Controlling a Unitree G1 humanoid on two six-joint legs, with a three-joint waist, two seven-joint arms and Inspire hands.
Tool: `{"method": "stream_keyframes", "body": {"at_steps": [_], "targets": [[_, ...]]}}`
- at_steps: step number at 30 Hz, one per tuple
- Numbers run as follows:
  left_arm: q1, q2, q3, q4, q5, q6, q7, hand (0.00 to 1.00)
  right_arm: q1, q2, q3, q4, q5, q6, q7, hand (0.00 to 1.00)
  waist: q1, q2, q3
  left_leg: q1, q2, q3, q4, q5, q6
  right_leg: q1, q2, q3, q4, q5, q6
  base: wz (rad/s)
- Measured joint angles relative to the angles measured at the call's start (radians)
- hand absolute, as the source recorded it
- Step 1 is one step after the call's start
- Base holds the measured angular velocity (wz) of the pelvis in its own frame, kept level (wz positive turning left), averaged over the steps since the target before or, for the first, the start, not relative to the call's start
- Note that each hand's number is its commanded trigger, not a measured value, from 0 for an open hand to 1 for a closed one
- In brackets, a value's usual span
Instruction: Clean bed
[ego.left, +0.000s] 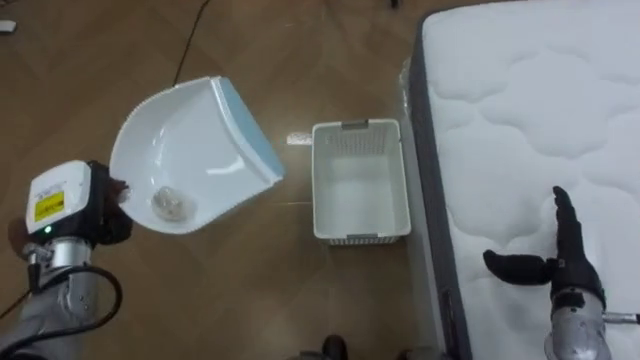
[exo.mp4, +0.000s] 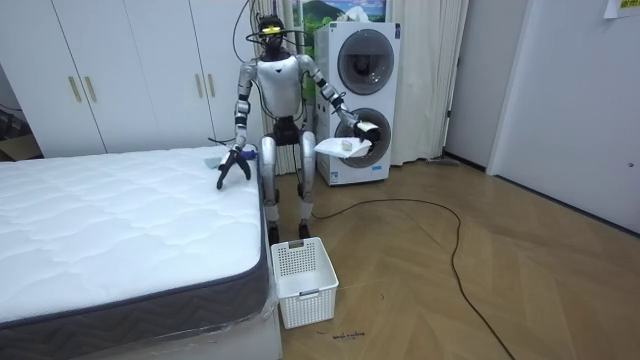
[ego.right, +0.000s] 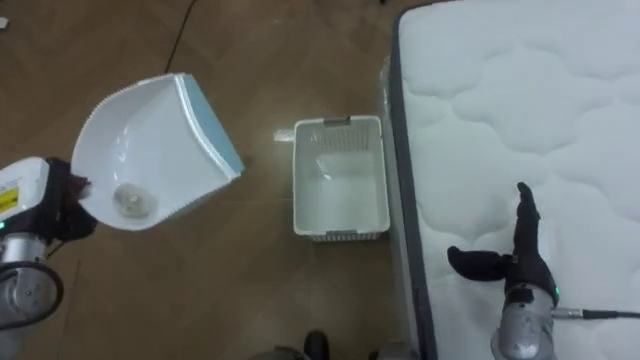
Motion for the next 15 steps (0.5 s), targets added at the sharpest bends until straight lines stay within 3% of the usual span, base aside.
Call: {"method": "stream_keyframes", "body": {"at_steps": [5,7,10,15], "targets": [[-0.026,0.038,-0.079,0.023,0.004,0.041,-0.001,1.00,0.002,-0.018,0.023,-0.001,-0.042,-0.003,0.009,0.00,-0.036,0.021,0.0007,-0.028,-0.012,0.008,-0.017,0.019,-0.003,-0.055,-0.016,0.013,0.036,-0.010,-0.004,0.01],[-0.031,0.052,-0.092,0.021,0.022,0.042,-0.014,1.00,0.003,-0.026,0.022,-0.011,-0.074,-0.009,0.010,0.00,-0.043,0.030,-0.0005,-0.044,-0.012,0.012,-0.015,0.020,-0.005,-0.075,-0.018,0.015,0.048,-0.013,-0.008,0.04],[-0.057,0.079,-0.119,0.018,0.090,0.068,-0.053,1.00,0.009,-0.035,0.019,-0.048,-0.116,-0.011,0.006,0.00,-0.067,0.058,0.0013,-0.087,-0.014,0.031,-0.002,0.026,-0.004,-0.123,-0.027,0.021,0.078,-0.021,-0.008,0.06],[-0.101,0.089,-0.135,0.009,0.212,0.113,-0.090,1.00,0.027,-0.049,0.020,-0.086,-0.156,-0.010,0.014,0.00,-0.104,0.062,0.0009,-0.093,-0.014,0.083,-0.002,0.028,0.003,-0.141,-0.049,0.029,0.102,-0.042,-0.005,0.06]]}}
